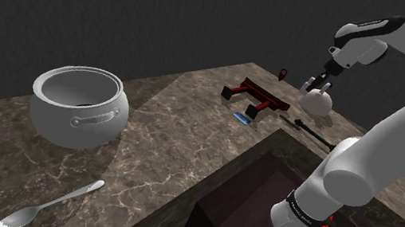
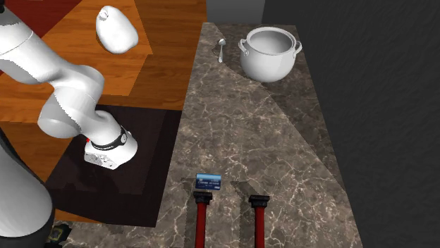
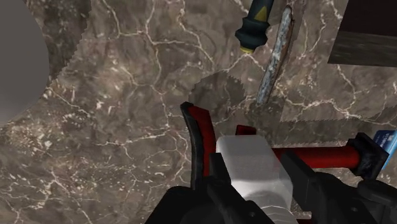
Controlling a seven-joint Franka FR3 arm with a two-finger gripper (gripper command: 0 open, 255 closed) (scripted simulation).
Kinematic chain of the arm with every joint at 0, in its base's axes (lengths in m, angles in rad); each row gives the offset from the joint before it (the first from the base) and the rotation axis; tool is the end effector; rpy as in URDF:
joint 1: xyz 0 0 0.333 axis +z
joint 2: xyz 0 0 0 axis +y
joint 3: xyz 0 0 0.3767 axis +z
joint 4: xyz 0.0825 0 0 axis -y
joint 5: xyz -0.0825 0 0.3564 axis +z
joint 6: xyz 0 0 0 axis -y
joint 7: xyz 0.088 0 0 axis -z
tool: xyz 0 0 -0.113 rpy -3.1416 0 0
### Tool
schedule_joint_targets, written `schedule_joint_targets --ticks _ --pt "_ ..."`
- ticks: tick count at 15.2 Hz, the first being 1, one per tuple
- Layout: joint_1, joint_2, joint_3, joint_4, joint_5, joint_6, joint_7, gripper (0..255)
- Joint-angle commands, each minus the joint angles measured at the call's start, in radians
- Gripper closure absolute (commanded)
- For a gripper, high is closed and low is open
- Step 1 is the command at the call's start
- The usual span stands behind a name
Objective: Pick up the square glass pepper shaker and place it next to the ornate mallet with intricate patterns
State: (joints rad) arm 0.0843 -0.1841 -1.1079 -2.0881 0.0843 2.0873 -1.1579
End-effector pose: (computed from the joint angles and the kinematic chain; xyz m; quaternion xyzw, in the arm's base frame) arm 0.2420 -0.4454 0.5329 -0.9909 -0.0474 -0.1240 0.0207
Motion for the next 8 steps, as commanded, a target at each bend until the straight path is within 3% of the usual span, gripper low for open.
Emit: schedule_joint_targets --ticks 1,8 --pt "0.008 0.018 -0.017 -0.014 0.019 0.023 -0.021 255" --pt "0.037 0.091 -0.067 -0.071 0.106 0.103 -0.099 255"
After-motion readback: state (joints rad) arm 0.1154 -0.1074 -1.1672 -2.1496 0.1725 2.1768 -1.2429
